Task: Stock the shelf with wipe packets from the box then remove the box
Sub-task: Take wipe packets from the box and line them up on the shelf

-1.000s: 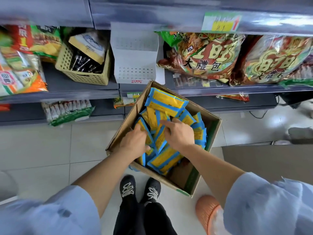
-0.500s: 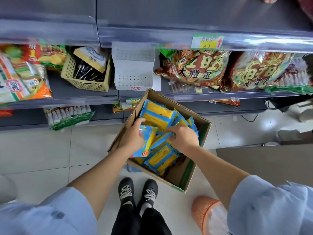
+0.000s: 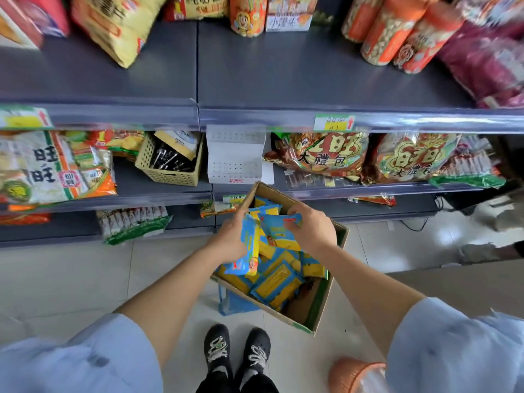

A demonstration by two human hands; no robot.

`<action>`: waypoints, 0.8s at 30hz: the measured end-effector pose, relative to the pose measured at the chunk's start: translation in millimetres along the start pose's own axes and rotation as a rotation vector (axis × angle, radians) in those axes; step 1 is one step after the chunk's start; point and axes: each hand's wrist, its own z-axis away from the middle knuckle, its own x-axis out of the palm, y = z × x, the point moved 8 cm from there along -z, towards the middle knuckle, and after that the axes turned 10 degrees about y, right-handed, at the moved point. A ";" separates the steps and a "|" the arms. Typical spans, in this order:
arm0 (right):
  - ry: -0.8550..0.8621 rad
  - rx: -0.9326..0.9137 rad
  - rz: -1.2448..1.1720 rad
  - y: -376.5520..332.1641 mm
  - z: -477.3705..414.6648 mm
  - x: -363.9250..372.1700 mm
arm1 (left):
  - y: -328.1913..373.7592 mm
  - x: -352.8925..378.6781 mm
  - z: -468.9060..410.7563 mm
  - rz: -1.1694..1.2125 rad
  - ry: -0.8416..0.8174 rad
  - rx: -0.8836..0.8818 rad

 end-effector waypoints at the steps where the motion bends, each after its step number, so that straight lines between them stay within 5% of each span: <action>1: 0.008 0.002 -0.029 -6.5 -0.7 -6.5 | 2.6 -9.1 3.1 -0.001 0.010 0.009; 9: -0.021 -0.131 -0.069 -68.0 -0.9 -50.2 | 6.9 -99.4 46.8 -0.015 0.210 -0.012; 16: -0.012 -0.290 -0.113 -133.8 12.6 -92.8 | 21.4 -171.9 114.6 -0.577 0.396 0.111; 24: 0.046 -0.499 -0.187 -228.3 29.2 -143.3 | 6.1 -252.8 179.4 -0.269 0.430 -0.017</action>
